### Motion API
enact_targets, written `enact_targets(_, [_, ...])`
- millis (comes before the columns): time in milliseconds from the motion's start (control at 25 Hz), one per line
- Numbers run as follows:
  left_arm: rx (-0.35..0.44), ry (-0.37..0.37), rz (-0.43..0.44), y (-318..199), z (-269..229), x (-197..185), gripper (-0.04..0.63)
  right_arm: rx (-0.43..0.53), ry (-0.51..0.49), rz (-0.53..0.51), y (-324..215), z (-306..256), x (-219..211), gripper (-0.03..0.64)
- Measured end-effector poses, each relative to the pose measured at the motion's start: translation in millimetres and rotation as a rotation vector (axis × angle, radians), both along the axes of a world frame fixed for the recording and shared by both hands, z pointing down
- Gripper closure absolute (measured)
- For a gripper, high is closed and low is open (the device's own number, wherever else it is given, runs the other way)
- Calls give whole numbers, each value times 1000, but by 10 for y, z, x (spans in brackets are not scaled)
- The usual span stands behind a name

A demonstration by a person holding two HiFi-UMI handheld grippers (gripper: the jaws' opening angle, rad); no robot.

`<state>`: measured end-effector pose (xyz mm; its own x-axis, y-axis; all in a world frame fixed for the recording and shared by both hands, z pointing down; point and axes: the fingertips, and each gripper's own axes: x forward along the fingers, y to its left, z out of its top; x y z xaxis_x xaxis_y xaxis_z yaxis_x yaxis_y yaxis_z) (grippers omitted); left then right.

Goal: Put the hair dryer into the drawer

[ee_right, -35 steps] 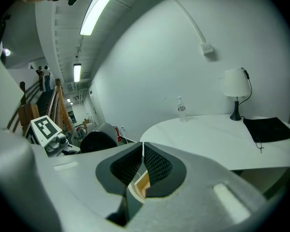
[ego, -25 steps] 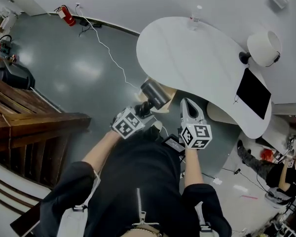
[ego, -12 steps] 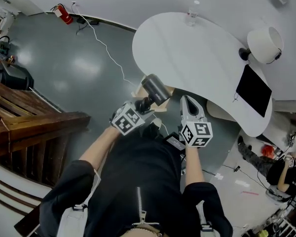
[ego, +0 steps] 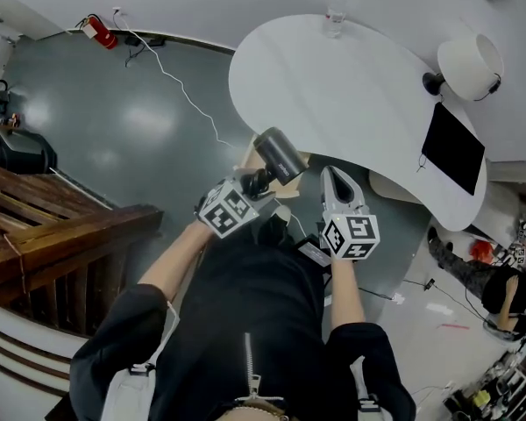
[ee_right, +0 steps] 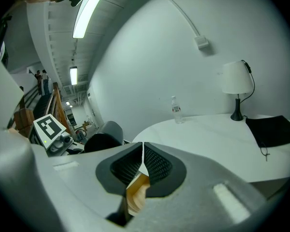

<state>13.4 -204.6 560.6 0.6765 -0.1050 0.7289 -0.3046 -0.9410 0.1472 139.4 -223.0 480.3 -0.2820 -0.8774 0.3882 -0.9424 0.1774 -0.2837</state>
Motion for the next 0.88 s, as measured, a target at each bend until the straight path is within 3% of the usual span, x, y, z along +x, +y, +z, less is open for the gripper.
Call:
enact_targets(320, [19,-44,99,-64,94,-25,397,-24,11,23,30,60,-20,612])
enact_targets(880, [64,-149,361,-106,420,-50,397,-79,5,117,134,254,22,612])
